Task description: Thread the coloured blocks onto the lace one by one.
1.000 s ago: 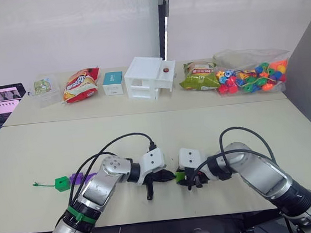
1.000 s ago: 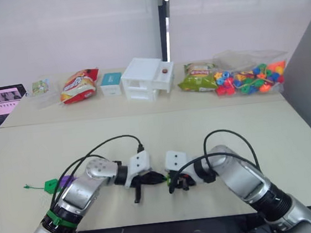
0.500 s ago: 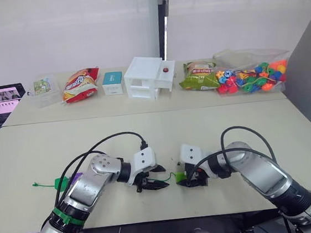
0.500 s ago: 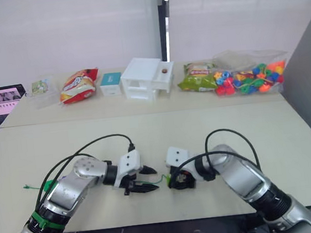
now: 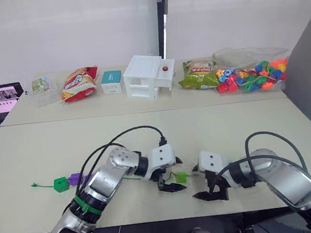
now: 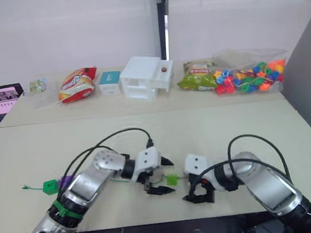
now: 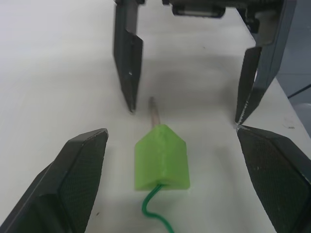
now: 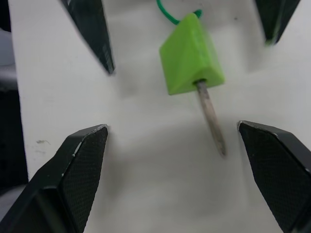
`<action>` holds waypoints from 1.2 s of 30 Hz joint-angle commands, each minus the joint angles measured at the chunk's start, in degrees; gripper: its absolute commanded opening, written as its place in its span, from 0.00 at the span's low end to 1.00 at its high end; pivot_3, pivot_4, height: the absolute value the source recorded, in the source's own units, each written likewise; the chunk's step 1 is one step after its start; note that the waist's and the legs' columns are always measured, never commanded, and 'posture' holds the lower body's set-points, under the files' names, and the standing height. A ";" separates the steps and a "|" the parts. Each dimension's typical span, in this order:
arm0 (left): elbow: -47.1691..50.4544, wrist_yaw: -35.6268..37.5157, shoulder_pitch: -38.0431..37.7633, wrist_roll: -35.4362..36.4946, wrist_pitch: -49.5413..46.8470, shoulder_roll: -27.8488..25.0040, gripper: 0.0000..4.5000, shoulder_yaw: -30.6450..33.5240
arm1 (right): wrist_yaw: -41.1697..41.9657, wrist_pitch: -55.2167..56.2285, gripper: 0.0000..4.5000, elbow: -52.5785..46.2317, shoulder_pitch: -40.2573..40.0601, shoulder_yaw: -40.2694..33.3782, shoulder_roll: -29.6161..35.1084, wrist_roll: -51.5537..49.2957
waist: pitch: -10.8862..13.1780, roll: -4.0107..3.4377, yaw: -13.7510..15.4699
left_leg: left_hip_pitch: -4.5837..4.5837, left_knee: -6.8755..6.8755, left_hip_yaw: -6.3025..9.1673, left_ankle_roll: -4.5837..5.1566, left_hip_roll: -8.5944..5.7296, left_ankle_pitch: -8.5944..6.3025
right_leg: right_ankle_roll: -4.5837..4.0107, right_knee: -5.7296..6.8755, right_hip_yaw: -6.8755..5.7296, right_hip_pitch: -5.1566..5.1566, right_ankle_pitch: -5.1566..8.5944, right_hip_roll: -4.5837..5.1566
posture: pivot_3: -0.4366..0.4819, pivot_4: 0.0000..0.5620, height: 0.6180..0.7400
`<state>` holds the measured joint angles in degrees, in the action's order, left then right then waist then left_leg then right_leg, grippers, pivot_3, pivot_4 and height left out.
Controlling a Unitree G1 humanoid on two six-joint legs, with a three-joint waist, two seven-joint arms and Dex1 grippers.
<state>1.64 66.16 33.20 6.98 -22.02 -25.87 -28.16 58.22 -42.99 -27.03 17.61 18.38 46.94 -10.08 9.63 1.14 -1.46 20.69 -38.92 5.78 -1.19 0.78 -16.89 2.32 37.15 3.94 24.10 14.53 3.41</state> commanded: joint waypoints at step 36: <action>-1.85 2.08 -0.20 -3.82 2.66 -1.59 0.29 -0.64 | 1.12 12.26 0.00 8.50 2.81 2.30 2.03 4.54 | -0.01 -0.01 0.44 | -0.19 -0.04 0.00 -0.01 -0.02 0.00 | 0.00 0.03 0.02 -0.22 0.00 0.02 | 0.48 0.27 1.00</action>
<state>-1.35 67.25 33.33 3.38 -18.85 -26.34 -29.39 59.69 -30.47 -19.85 20.63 21.90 47.79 -7.44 9.62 1.13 -1.02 20.50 -38.96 5.78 -1.19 0.77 -16.89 2.32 37.18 3.96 23.88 14.53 3.44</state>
